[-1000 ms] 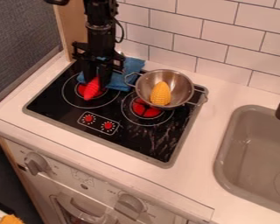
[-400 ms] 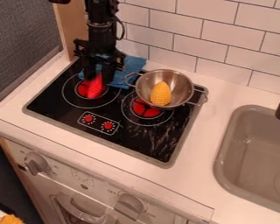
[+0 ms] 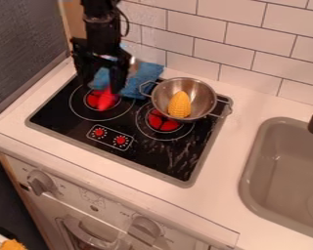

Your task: Put the orange spoon over the blue cloth and left burner

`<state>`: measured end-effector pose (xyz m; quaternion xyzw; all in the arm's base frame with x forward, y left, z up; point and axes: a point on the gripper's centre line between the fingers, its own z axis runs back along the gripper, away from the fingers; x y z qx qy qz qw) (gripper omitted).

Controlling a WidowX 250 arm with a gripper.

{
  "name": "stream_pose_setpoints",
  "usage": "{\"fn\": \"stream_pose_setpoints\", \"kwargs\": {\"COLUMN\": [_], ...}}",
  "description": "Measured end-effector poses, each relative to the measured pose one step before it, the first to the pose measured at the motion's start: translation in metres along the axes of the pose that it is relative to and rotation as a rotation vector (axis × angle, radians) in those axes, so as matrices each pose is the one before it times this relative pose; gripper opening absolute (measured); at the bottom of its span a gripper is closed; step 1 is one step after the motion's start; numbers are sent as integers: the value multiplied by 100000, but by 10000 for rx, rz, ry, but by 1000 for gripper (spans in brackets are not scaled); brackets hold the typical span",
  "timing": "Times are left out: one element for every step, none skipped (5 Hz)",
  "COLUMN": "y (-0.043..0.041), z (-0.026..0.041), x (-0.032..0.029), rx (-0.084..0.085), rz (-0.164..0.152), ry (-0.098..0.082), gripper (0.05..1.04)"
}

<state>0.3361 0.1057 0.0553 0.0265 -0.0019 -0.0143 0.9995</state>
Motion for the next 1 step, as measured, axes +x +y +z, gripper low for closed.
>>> {"fn": "stream_pose_setpoints", "kwargs": {"y": [228], "z": [516], "x": [-1092], "rx": [-29], "rz": [-72], "ry": [-208], "gripper": [1000]}}
